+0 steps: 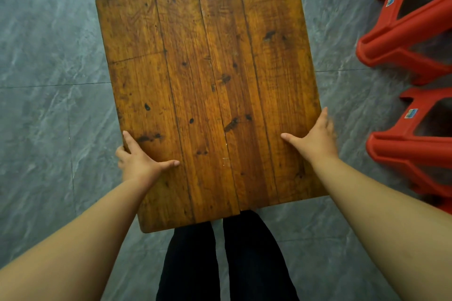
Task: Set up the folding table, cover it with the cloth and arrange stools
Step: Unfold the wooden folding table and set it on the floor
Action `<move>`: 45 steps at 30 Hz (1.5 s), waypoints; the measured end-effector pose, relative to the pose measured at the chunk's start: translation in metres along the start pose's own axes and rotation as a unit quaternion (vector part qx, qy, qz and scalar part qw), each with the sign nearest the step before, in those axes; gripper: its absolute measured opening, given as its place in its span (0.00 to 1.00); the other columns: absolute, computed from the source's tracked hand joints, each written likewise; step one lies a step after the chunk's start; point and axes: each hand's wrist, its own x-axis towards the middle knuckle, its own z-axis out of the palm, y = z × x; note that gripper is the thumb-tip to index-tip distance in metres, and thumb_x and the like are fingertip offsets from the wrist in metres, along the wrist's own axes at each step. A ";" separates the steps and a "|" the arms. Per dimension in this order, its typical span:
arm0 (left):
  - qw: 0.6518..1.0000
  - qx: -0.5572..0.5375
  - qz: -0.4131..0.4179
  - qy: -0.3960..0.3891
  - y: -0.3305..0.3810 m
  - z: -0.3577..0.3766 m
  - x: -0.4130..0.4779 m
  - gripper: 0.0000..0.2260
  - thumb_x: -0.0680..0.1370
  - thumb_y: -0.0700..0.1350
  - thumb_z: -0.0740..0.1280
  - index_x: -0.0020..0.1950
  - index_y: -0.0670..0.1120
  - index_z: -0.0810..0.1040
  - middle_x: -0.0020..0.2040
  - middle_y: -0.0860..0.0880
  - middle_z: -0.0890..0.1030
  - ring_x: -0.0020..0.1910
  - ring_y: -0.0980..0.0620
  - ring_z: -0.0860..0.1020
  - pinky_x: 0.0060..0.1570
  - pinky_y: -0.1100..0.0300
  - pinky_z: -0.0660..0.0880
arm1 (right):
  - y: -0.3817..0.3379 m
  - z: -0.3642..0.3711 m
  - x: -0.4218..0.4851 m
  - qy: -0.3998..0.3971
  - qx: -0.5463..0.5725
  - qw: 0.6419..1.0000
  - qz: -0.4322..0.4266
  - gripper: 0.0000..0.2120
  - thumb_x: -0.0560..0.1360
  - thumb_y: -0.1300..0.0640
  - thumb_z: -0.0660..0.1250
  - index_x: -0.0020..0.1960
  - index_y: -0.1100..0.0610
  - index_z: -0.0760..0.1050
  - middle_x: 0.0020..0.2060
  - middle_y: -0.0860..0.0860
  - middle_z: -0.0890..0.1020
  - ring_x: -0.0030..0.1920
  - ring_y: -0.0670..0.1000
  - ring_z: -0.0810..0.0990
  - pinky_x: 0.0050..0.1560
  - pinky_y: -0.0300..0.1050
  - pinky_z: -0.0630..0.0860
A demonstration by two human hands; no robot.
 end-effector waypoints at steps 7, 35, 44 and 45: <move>0.999 0.022 0.045 0.003 -0.002 -0.011 0.016 0.64 0.58 0.58 0.79 0.75 0.50 0.34 0.71 0.39 0.53 0.71 0.37 0.55 0.68 0.40 0.59 | -0.003 -0.001 0.009 -0.018 -0.018 0.999 0.021 0.57 0.64 0.37 0.73 0.76 0.58 0.42 0.72 0.59 0.59 0.71 0.62 0.60 0.66 0.59 0.65; 0.966 0.162 0.199 0.000 0.010 -0.078 0.003 0.42 0.74 0.61 0.65 0.77 0.48 0.42 0.77 0.45 0.41 0.76 0.43 0.49 0.71 0.44 0.57 | -0.113 0.024 -0.089 -0.005 -0.063 0.981 -0.184 0.34 0.79 0.47 0.59 0.77 0.53 0.45 0.76 0.55 0.55 0.75 0.55 0.54 0.70 0.53 0.60; 0.885 0.185 0.403 0.142 0.056 -0.234 -0.136 0.29 0.78 0.59 0.56 0.75 0.45 0.59 0.74 0.44 0.62 0.71 0.45 0.64 0.66 0.48 0.64 | -0.191 -0.129 -0.231 0.021 -0.067 0.912 -0.403 0.26 0.78 0.45 0.59 0.72 0.55 0.63 0.67 0.52 0.70 0.68 0.52 0.67 0.64 0.47 0.66; 0.881 0.186 0.408 0.151 0.057 -0.249 -0.155 0.28 0.79 0.59 0.56 0.75 0.45 0.61 0.74 0.43 0.64 0.70 0.45 0.65 0.65 0.48 0.65 | -0.193 -0.143 -0.248 0.043 -0.067 0.901 -0.427 0.26 0.78 0.44 0.59 0.72 0.56 0.64 0.66 0.52 0.70 0.67 0.52 0.67 0.64 0.47 0.65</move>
